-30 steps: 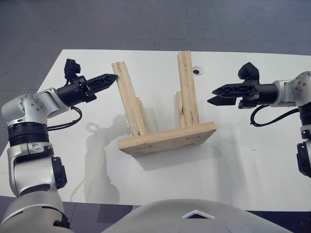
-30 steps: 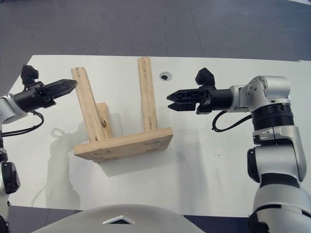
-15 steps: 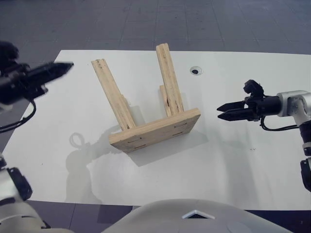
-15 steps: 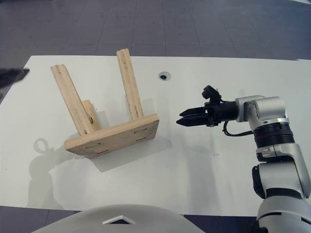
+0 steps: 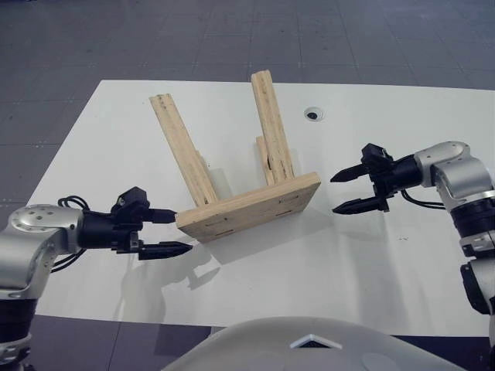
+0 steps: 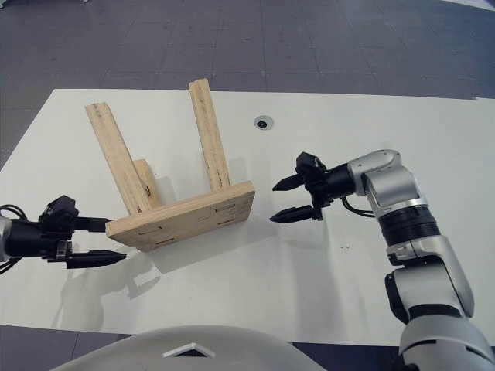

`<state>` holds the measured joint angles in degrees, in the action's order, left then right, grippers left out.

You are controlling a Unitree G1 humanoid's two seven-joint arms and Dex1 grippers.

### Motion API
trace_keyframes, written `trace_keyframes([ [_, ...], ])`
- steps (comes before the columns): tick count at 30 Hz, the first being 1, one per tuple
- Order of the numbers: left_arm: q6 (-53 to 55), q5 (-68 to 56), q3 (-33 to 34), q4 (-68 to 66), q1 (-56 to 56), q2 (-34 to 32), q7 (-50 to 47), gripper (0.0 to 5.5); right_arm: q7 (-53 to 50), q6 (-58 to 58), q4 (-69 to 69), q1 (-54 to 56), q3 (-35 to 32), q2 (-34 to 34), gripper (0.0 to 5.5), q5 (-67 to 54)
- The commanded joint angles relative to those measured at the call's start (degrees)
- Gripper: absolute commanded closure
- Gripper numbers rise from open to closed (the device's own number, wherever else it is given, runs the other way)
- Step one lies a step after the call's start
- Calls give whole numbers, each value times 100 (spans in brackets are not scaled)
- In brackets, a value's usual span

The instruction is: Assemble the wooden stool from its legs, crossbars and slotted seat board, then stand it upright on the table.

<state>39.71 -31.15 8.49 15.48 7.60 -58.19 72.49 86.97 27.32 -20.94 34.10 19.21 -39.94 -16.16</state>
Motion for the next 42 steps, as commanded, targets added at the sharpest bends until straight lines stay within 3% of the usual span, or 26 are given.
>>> trace_keyframes([
  [1, -48, 143, -327, 155, -350, 246, -398, 101, -116, 153, 419, -67, 25, 205, 0, -9],
  [6, -154, 414, -810, 12, -580, 375, -565, 140, -369, 482, 977, -148, 77, 670, 0, -104],
  [10, -202, 475, -903, -87, -586, 412, -642, 196, -620, 564, 1074, -238, 36, 892, 68, -113],
  [18, -200, 421, -854, -476, -915, 408, -588, 323, -501, 1117, 1542, -445, -44, 655, 219, -422],
  [26, 174, -13, -626, -760, -1548, 699, -624, 327, -961, 1501, 1750, -427, -441, 822, 347, -679],
  [30, 567, -285, -349, -1095, -2291, 1212, -1059, 327, -910, 3038, 2388, -359, -864, 649, 357, -1639],
  [37, 2442, -2040, 133, -685, -3057, 1001, -448, 327, -440, 5869, 2674, 530, -1399, -209, 381, -3434],
  [39, 2979, -2490, 282, -605, -3047, 894, -375, 327, -492, 6367, 2184, 853, -1420, -334, 381, -3917],
  [42, 3934, -3343, 696, -898, -3353, 746, -315, 327, -559, 6518, 1034, 1380, -941, -705, 381, -4959],
])
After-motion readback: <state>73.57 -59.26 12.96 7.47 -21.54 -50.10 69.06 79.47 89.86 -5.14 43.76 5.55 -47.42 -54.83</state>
